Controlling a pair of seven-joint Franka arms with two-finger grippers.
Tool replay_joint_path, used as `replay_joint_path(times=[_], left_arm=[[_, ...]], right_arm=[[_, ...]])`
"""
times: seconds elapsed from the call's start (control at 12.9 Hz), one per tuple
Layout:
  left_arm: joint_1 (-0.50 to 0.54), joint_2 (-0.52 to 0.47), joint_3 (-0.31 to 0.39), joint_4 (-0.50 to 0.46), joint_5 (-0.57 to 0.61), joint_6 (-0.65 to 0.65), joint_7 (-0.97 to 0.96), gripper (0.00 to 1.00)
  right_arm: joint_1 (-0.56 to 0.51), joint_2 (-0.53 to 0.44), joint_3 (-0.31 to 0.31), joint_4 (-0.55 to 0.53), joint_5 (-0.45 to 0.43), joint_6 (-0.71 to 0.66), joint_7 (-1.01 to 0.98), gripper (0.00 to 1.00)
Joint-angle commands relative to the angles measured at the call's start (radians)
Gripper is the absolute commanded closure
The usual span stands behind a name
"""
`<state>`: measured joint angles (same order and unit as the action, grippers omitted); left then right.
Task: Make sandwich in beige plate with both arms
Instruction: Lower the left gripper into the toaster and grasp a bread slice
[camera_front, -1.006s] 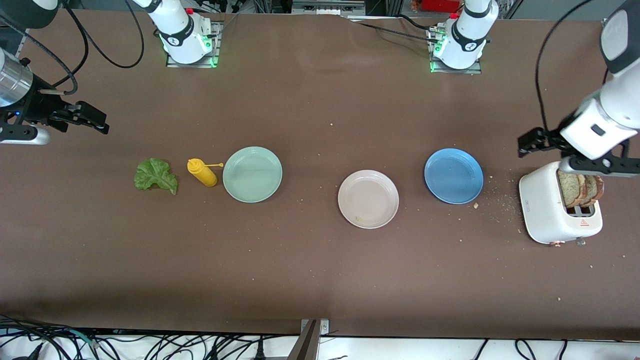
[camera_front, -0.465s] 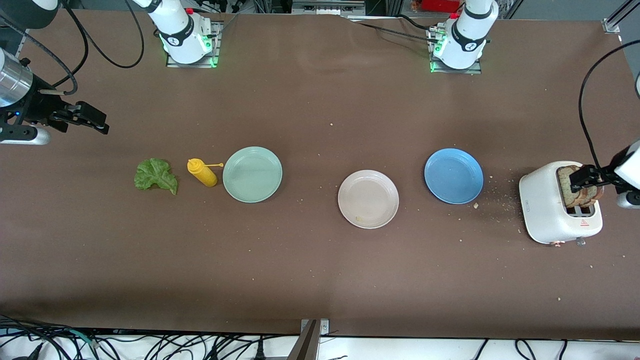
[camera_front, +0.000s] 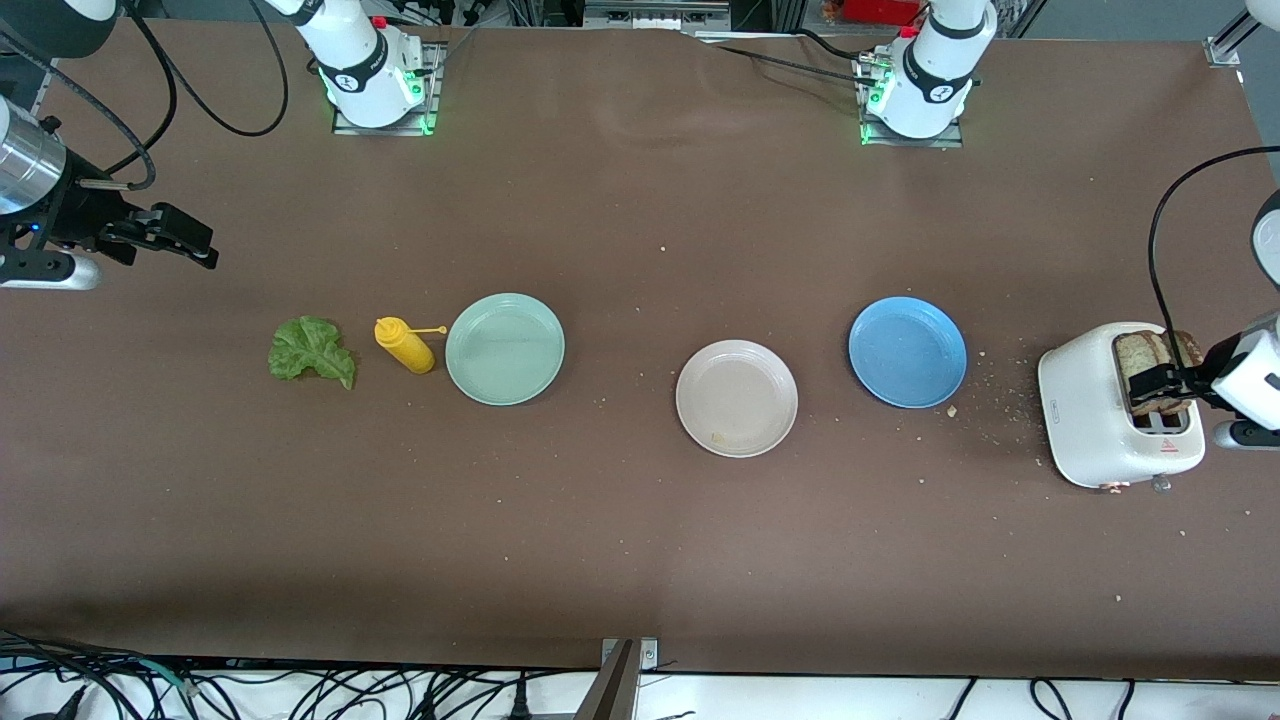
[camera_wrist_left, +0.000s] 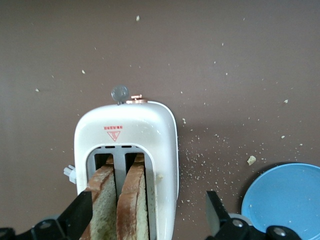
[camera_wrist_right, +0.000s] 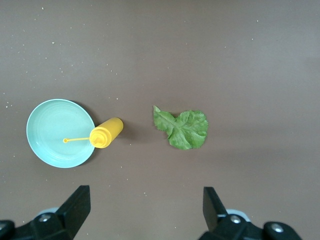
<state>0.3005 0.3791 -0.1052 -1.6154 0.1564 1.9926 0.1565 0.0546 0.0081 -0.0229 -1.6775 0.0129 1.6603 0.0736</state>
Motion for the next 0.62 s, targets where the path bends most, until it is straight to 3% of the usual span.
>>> replay_joint_path(times=[0.0,0.23,0.31,0.39,0.46,0.54], left_arm=[[0.034,-0.023,-0.011,-0.058,-0.014,0.014,0.028,0.02],[0.052,-0.034,-0.011,-0.103,-0.015,0.017,0.025,0.1],[0.052,-0.032,-0.011,-0.115,-0.015,0.018,0.021,0.17],[0.057,-0.034,-0.011,-0.121,-0.015,0.017,0.021,0.33],[0.057,-0.032,-0.011,-0.121,-0.014,0.014,0.021,0.55],[0.057,-0.031,-0.01,-0.121,-0.005,0.005,0.018,0.89]], right_arm=[[0.004,-0.007,-0.006,-0.008,0.006,0.009,-0.014,0.0],[0.004,-0.007,-0.006,-0.008,0.006,0.009,-0.014,0.0],[0.004,-0.007,-0.006,-0.008,0.006,0.009,-0.014,0.0],[0.004,-0.007,-0.006,-0.008,0.006,0.009,-0.014,0.0],[0.004,-0.007,-0.006,-0.008,0.006,0.009,-0.014,0.0],[0.004,-0.007,-0.006,-0.008,0.006,0.009,-0.014,0.0]])
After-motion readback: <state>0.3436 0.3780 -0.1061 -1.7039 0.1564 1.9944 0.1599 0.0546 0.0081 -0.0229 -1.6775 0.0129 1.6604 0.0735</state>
